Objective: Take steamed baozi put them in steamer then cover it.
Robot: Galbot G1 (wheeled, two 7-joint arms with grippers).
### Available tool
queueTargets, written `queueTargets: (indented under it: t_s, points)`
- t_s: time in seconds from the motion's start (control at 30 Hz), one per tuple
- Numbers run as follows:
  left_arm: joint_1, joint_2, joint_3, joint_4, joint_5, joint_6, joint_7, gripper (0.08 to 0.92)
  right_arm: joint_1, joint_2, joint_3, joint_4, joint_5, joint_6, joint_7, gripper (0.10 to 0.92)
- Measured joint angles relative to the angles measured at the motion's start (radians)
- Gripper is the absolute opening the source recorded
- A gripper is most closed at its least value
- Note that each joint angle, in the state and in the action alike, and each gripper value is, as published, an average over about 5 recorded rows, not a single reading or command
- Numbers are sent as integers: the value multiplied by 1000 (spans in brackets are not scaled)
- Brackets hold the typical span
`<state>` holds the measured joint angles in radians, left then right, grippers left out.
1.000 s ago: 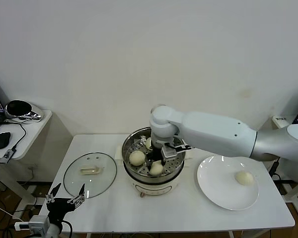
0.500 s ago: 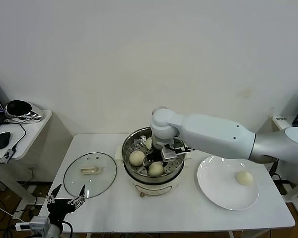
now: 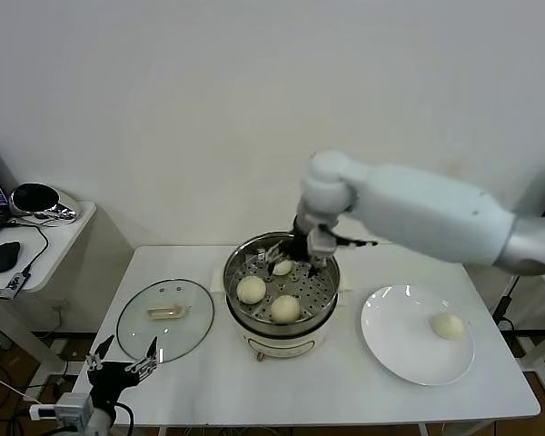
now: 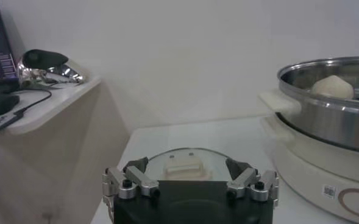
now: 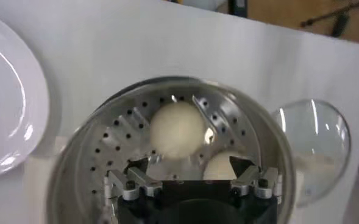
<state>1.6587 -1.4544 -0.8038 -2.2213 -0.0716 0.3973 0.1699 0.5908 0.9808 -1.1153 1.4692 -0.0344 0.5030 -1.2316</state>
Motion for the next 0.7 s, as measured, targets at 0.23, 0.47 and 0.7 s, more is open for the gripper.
queueTargets:
  t_s: [0.23,0.47,0.7]
  points:
    - [-4,14,11,-9,-9,4,5,823,61,-176,-29,15,183,-290,-22,823]
    - [7,34,12,-17,-10,4,7,823,29,-332,10,6,244,-578,-47,823]
    - [24,34,5,-27,-4,3,7,823,-107,-421,126,-17,209,-743,-56,823]
